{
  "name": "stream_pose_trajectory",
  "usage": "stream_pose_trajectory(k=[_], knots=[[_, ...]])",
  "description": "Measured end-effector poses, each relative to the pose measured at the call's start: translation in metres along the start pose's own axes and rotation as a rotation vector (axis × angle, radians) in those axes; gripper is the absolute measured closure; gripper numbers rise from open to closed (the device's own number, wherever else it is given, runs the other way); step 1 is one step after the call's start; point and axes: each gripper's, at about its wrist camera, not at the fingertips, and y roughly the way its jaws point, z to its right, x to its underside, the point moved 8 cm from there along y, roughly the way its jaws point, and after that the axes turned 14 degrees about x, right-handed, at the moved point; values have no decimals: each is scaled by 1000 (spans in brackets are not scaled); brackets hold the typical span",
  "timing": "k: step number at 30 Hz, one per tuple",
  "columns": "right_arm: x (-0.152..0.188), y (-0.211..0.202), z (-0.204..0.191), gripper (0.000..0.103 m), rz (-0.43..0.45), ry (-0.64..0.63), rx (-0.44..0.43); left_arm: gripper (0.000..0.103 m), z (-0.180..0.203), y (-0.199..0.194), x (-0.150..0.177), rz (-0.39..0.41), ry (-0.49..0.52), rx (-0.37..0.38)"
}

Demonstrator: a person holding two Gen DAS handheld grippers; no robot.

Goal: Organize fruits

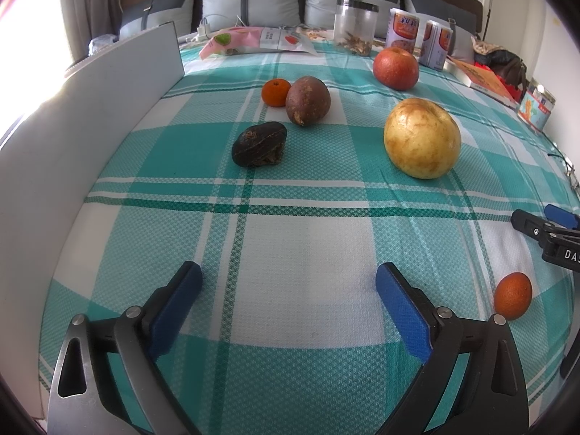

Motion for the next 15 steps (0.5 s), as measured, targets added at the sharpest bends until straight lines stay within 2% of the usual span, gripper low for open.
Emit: stream_pose_trajectory(k=[15], knots=[[0,0,0,0,0,0,0,5,0,1,0,0,0,-1]])
